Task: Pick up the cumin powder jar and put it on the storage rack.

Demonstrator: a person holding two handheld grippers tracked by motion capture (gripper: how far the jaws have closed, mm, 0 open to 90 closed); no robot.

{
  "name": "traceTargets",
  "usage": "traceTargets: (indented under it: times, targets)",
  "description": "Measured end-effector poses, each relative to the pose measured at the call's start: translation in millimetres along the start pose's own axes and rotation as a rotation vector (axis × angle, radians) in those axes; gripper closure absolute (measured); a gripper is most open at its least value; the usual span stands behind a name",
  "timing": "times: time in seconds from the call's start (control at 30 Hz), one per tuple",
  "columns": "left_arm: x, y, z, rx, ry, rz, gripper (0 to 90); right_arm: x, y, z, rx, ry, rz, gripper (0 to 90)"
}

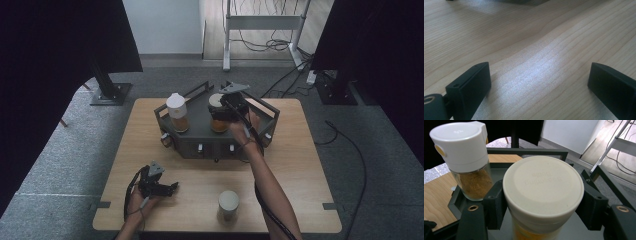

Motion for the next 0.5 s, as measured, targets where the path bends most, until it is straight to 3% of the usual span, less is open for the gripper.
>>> traceTargets:
  times: [0.5]
  targets:
    - [0.1,-0.1,-0.1,0.000,-0.002,-0.001,4.4,-0.4,-1.9,0.8,0.011,-0.013,0.001,32.5]
Point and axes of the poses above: each handheld gripper's, and its own axes: y roughly backward along the jaws, x roughly out of its underside, z roughly to its left, the point moved 8 cm from there along -y, roughly forward along the jaws, and after that the axes turned 8 degrees about -x, right-handed, at the moved point
